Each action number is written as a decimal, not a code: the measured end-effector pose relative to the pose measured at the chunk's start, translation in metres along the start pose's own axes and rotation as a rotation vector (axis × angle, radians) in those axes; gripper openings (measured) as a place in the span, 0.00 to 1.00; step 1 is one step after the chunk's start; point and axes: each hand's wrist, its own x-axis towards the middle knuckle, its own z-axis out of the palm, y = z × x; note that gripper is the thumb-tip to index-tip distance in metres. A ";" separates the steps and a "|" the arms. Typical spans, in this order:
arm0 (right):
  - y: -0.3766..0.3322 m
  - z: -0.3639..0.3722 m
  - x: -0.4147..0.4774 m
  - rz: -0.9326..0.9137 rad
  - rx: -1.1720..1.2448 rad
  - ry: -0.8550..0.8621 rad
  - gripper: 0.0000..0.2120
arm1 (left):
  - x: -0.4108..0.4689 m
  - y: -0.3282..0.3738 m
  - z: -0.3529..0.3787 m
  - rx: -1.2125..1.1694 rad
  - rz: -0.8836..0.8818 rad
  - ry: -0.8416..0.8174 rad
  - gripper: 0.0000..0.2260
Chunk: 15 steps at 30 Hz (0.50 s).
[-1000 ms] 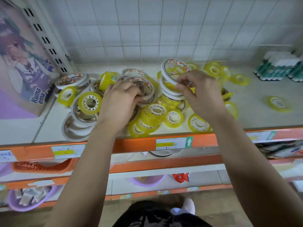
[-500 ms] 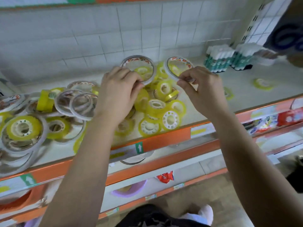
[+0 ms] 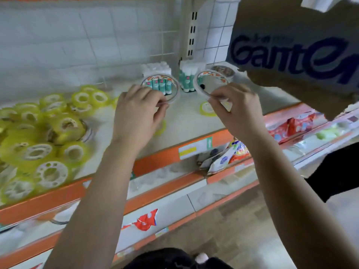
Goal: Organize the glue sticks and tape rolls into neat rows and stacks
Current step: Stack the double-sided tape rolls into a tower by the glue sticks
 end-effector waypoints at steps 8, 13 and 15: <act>0.110 -0.024 0.017 -0.001 -0.037 -0.050 0.06 | 0.044 0.056 0.068 -0.005 -0.029 -0.047 0.08; 0.158 -0.008 0.045 0.046 -0.071 -0.100 0.08 | 0.066 0.061 0.099 -0.016 -0.027 -0.047 0.08; 0.171 0.000 0.056 0.046 -0.044 -0.108 0.07 | 0.073 0.060 0.108 -0.015 -0.033 -0.057 0.08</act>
